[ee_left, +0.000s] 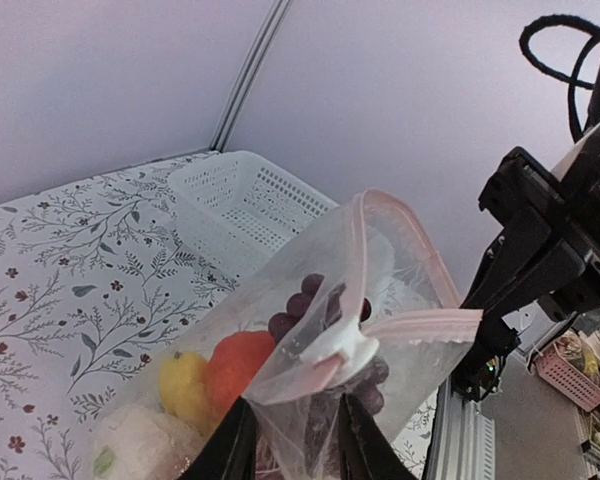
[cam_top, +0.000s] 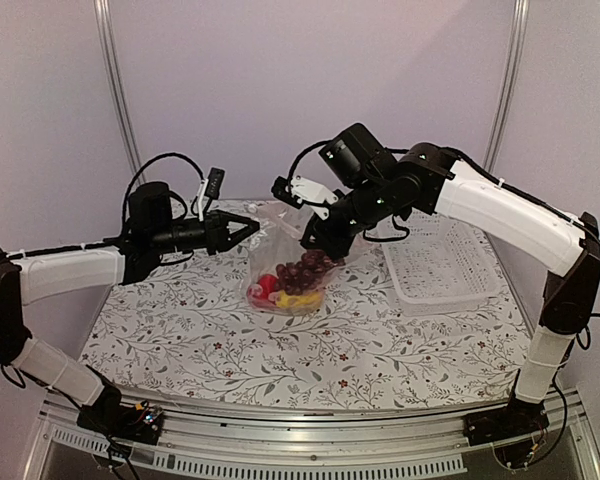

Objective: Place the food in the zip-top bag and seal the zipper
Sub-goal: Pass from the right arm to the left, then pass from the left arm to the right

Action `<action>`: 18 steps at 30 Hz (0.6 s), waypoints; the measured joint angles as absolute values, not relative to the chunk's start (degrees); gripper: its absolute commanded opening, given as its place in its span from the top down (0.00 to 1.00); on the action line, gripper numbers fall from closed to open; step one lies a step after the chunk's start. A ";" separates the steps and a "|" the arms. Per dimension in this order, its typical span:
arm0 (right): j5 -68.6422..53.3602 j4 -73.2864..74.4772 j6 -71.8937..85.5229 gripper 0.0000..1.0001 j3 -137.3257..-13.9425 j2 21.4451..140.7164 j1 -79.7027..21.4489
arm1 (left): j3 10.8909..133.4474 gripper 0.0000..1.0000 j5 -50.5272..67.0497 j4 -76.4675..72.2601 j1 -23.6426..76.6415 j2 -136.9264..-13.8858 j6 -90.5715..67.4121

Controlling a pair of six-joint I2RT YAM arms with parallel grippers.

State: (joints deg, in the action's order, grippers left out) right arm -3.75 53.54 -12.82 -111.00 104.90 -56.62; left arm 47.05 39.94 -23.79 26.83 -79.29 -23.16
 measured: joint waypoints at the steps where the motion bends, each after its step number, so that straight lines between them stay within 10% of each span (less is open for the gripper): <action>1: -3.75 53.54 -12.84 1.00 -111.00 104.90 -56.62 | 47.33 0.80 40.47 -24.56 26.83 -79.96 -23.29; 7: -3.75 53.52 -12.78 0.86 -111.00 104.84 -56.62 | 48.14 1.00 43.18 -27.79 26.81 -82.54 -24.49; 18: -4.62 52.82 -9.85 0.63 -116.51 107.81 -56.62 | 49.08 1.00 42.63 -25.15 27.27 -79.77 -24.10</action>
